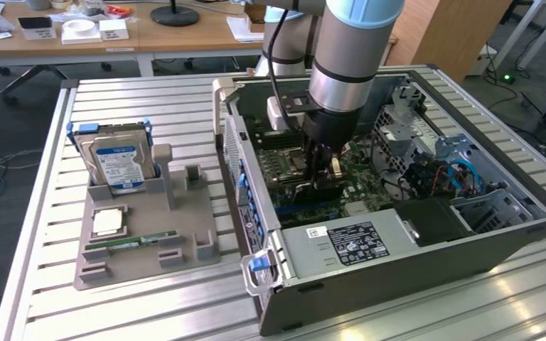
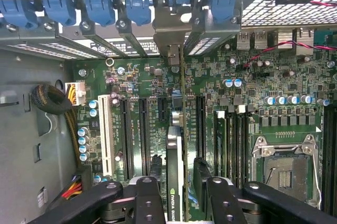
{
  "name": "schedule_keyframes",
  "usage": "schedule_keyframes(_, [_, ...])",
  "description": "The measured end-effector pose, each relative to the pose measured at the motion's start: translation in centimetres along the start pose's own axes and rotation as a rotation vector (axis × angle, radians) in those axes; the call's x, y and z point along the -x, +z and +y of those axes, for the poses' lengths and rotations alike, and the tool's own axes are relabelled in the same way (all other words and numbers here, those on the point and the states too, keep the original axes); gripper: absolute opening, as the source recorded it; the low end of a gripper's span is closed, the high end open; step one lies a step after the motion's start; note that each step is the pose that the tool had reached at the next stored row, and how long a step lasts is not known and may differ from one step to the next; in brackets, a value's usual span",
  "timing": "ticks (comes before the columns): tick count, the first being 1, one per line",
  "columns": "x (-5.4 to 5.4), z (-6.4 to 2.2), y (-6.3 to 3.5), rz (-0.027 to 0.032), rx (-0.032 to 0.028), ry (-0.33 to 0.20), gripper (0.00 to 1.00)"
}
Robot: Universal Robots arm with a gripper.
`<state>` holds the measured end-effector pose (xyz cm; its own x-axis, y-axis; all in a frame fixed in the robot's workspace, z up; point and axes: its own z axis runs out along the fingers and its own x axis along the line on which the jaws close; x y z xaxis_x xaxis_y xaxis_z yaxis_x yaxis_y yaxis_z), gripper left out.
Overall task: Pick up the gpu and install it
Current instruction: 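Insert the gpu into the slot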
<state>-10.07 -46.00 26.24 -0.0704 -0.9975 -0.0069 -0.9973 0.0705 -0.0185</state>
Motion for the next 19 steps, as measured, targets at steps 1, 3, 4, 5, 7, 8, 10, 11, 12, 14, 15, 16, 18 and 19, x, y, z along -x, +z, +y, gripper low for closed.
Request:
schedule_keyframes(1, [0.00, 0.00, 0.00, 0.0001, 0.0000, 0.000, 0.38])
schedule_keyframes(3, [0.01, 0.00, 0.00, 0.0001, 0.0000, 0.000, 0.38])
schedule_keyframes(4, [0.01, 0.00, 0.00, 0.0000, 0.0000, 0.000, 0.38])
schedule_keyframes(5, [0.01, 0.00, 0.00, 0.0000, 0.0000, 0.000, 0.38])
schedule_keyframes(7, [0.05, 0.01, 0.01, -0.0002, -0.0001, 0.000, 0.38])
schedule_keyframes(8, [0.07, 0.01, 0.00, 0.0000, 0.0000, 0.000, 0.38])
schedule_keyframes(10, [0.07, 0.01, 0.00, 0.0000, -0.0001, 0.000, 0.38])
schedule_keyframes(11, [0.07, 0.01, 0.00, 0.0000, 0.0000, 0.000, 0.38])
schedule_keyframes(12, [0.06, 0.01, 0.00, 0.0000, 0.0000, 0.000, 0.38])
schedule_keyframes(14, [0.07, 0.01, 0.00, 0.0000, 0.0000, 0.000, 0.38])
schedule_keyframes(15, [0.07, 0.01, 0.00, 0.0000, -0.0001, 0.000, 0.38])
schedule_keyframes(16, [0.06, 0.01, 0.00, 0.0000, 0.0000, 0.000, 0.38])
schedule_keyframes(18, [0.06, 0.01, 0.00, 0.0001, 0.0000, 0.000, 0.36])
schedule_keyframes(19, [0.06, 0.01, 0.00, 0.0001, 0.0000, 0.000, 0.30])
